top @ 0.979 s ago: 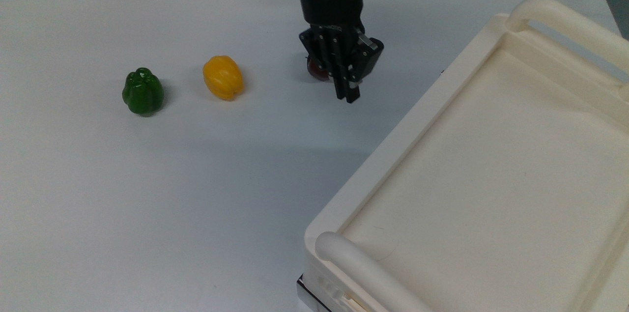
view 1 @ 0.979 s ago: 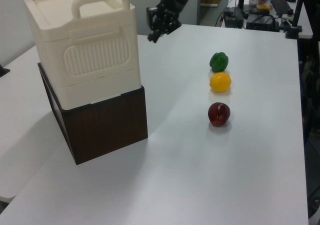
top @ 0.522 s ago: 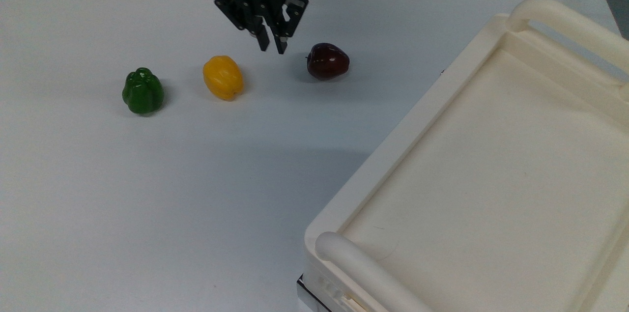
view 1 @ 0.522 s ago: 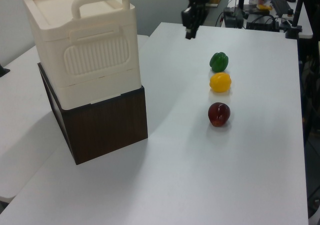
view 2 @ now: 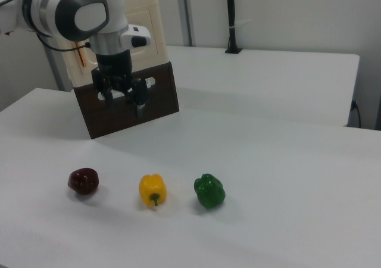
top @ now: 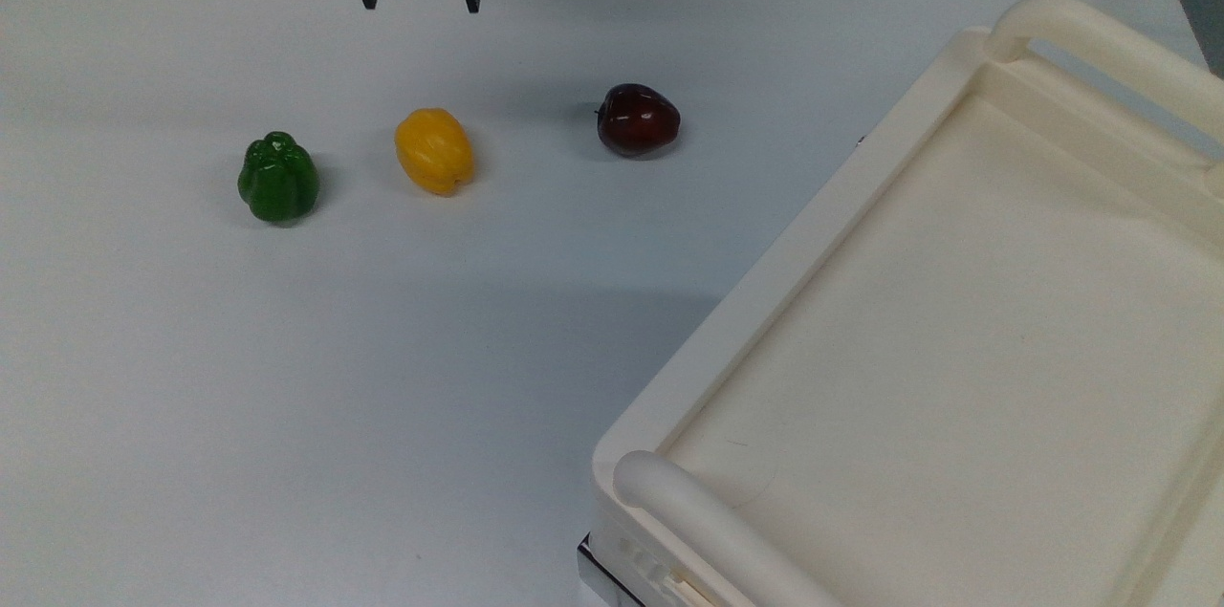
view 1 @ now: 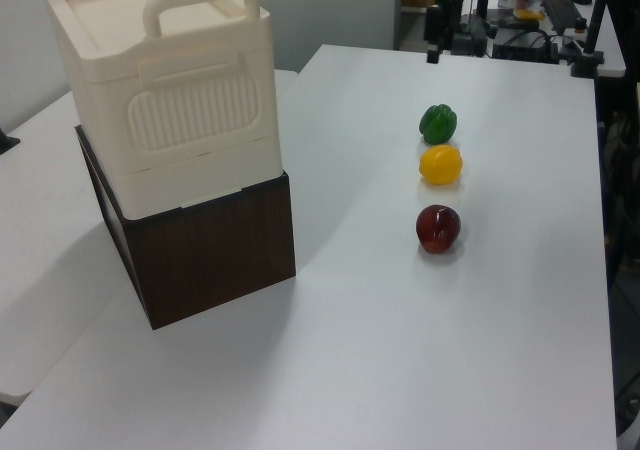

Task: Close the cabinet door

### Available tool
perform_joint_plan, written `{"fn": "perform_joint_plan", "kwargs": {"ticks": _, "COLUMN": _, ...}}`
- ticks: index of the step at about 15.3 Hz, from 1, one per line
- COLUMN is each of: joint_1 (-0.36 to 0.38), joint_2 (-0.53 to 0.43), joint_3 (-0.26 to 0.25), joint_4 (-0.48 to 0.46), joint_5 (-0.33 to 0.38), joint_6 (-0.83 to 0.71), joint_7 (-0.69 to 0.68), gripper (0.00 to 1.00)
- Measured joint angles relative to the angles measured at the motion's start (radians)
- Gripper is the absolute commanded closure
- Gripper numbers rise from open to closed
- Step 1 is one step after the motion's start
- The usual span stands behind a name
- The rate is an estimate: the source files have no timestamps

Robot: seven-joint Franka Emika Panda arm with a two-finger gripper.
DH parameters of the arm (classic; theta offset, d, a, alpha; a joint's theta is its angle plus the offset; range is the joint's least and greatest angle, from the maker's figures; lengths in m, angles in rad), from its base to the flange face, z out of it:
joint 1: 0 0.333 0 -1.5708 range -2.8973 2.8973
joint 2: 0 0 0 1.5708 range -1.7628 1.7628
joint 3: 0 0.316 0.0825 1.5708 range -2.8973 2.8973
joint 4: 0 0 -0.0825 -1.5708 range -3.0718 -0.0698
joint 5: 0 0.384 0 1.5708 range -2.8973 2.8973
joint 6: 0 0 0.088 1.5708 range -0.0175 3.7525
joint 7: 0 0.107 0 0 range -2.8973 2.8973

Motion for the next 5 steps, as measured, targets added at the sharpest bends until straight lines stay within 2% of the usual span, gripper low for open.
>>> {"fn": "perform_joint_plan", "kwargs": {"ticks": 5, "joint_1": 0.000, "joint_2": -0.019, "joint_3": -0.014, "joint_4": -0.010, "joint_5": 0.000, "joint_6": -0.031, "joint_7": -0.034, "gripper": 0.00}}
